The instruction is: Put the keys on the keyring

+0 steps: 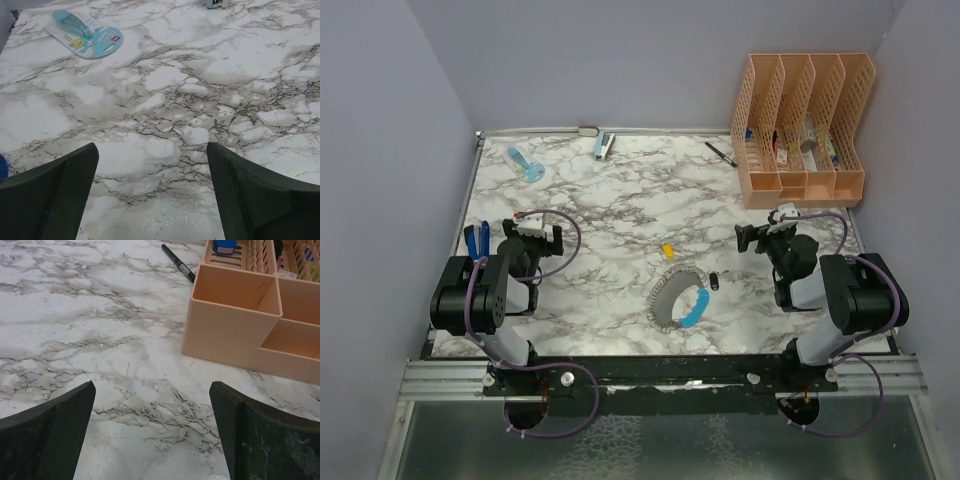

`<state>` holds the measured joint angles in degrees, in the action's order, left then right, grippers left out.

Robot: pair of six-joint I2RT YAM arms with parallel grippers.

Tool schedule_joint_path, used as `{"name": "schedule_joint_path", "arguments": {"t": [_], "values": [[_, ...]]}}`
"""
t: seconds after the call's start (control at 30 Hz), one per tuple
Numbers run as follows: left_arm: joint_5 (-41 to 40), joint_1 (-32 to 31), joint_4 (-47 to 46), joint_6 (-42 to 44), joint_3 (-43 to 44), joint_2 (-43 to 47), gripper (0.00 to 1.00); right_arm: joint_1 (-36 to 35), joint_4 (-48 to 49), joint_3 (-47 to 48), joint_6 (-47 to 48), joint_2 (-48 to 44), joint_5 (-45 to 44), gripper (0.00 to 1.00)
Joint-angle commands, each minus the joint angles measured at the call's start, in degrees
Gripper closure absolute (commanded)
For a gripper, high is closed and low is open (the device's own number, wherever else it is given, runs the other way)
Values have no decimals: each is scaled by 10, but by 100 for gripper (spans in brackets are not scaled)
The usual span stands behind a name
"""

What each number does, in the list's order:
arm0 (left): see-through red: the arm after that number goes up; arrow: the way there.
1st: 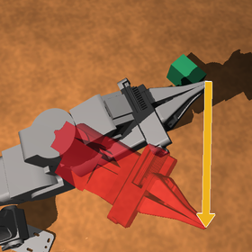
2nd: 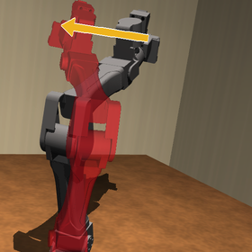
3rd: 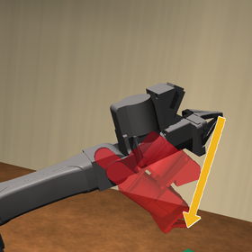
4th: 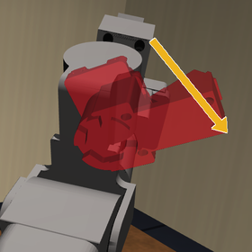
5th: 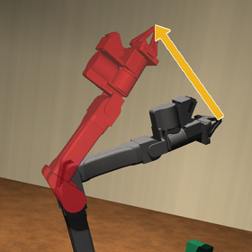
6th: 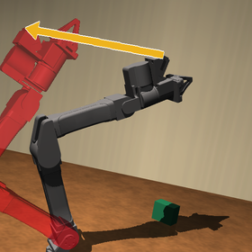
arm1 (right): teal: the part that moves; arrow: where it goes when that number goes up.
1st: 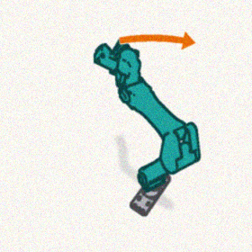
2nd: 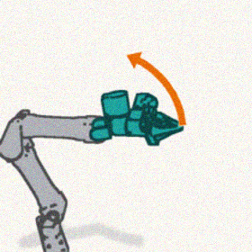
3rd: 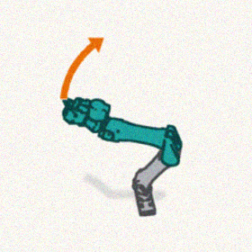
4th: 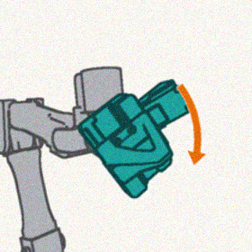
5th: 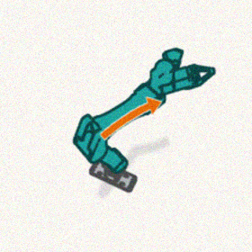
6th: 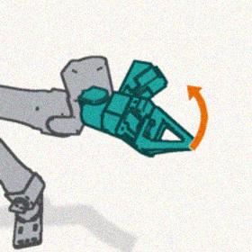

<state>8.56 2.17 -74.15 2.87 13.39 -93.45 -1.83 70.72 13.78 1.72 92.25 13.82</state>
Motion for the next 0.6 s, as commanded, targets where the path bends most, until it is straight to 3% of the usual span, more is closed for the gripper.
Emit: {"name": "schedule_joint_path", "arguments": {"t": [0.0,0.1,0.23,0.33,0.47,0.57], "values": [[16,3,-10,-3,0,20,8,-3,17,8,-10,1,-1,1],[17,5,19,-6,4,49,8,-3,-81,43,-16,-38,-22,1],[67,3,164,12,51,131,13,-5,-247,111,-8,-97,-5,8],[102,3,185,11,71,170,13,-16,-319,138,-8,-146,-22,11],[166,2,253,8,131,154,13,-58,-458,194,-1,-186,-51,18],[200,-6,280,5,165,142,13,-111,-580,252,3,-185,-73,29]]}}
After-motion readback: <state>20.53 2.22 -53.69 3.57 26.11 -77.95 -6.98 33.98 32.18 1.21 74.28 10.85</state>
